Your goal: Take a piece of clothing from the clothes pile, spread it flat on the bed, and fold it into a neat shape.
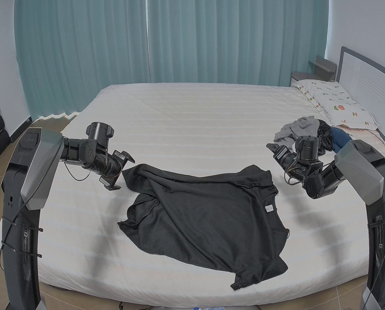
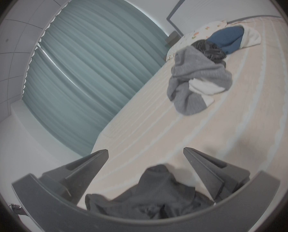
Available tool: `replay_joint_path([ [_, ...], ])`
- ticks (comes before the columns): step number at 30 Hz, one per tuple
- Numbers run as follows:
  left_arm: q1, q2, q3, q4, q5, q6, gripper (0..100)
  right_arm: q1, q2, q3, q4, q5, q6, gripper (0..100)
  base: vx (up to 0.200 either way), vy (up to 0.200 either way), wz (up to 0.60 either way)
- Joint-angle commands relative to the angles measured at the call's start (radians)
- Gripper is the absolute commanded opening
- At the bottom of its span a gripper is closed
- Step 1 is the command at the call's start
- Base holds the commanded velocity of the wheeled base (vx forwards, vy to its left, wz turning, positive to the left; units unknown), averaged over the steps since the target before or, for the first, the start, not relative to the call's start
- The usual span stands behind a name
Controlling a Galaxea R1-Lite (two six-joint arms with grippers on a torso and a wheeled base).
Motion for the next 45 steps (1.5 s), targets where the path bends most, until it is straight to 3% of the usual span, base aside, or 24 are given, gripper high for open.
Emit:
replay_joint_path([
  [1,0.007,-0.059,0.099,-0.010,-0.035,0.012,100,0.048,-0.054,0.074,0.017,0.035,0.007,100,0.000,0.000,0.00],
  [5,0.014,-0.145,0.226,-0.049,-0.092,0.020,100,0.092,-0.048,0.071,0.090,0.036,0.020,100,0.000,0.000,0.00],
  [9,0.013,-0.211,0.381,-0.141,-0.092,0.021,100,0.112,-0.042,0.046,0.162,0.036,0.043,100,0.000,0.000,0.00],
  [16,0.001,-0.309,0.689,-0.406,-0.101,0.015,100,0.118,0.002,-0.028,0.285,0.036,0.051,100,0.000,0.000,0.00],
  [21,-0.009,-0.325,0.795,-0.516,-0.097,0.006,100,0.114,0.033,-0.077,0.342,0.036,0.051,100,0.000,0.000,0.00],
  [23,-0.010,-0.320,0.864,-0.619,-0.097,-0.016,100,0.117,0.059,-0.123,0.397,0.035,0.051,100,0.000,0.000,0.00],
  [28,-0.010,-0.320,0.904,-0.708,-0.095,-0.037,100,0.115,0.097,-0.193,0.440,0.035,0.051,100,0.000,0.000,0.00],
  [37,-0.010,-0.317,0.913,-0.716,-0.095,-0.040,100,0.111,0.203,-0.390,0.495,0.024,0.071,100,0.000,0.000,0.00],
  [45,-0.010,-0.316,0.918,-0.716,-0.095,-0.042,100,0.083,0.286,-0.626,0.422,0.012,0.129,100,0.000,0.000,0.00],
])
